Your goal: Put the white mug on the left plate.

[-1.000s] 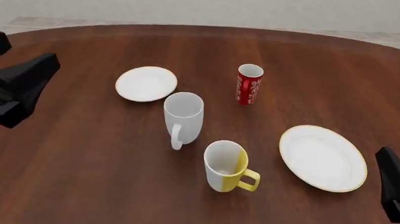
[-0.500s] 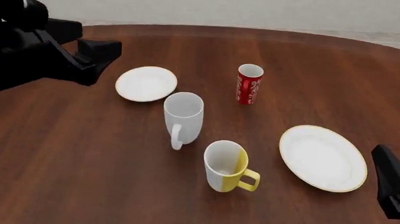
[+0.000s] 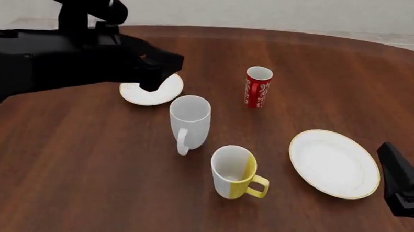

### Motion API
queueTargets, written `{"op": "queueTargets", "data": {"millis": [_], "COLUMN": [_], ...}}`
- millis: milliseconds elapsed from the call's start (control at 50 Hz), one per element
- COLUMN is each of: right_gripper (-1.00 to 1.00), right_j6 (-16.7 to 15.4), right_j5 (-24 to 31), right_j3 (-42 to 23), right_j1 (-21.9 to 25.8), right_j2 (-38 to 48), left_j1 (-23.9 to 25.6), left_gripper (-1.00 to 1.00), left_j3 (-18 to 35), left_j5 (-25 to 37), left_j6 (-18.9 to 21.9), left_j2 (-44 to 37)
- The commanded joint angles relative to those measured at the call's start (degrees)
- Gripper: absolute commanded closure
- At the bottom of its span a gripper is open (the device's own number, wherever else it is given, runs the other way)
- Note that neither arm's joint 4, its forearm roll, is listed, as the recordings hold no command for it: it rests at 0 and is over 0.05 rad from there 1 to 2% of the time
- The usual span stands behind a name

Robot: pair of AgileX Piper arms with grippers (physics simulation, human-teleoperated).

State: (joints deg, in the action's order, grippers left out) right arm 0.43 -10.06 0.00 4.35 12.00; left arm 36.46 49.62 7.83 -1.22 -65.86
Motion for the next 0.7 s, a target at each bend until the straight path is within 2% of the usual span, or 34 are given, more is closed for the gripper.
{"op": "queueTargets", "data": {"millis": [20,220,420,700], "right_gripper": [-1.0,-1.0,-1.0,-1.0], "right_j6": [0.2,0.6,0.9,1.0], "right_j5": [0.8,2.0,0.4,1.2], "right_j3": [0.0,0.0,0.0,0.0], "right_j1": [0.0,-0.3,-0.2,-0.2], "right_j2": [-0.9,-1.9,-0.3,-1.0], "left_j1": [3.4,1.2,0.5,0.9], "left_gripper": [-1.0,-1.0,-1.0,-1.0], "left_j3": [2.2,1.3,0.2,-2.0], "left_j5": [-0.3,-2.8,-4.3,-5.9], "left_j6": [-4.1,-8.8,-10.3,-11.9], "left_j2": [-4.3,-9.3,-11.9,-13.5]}}
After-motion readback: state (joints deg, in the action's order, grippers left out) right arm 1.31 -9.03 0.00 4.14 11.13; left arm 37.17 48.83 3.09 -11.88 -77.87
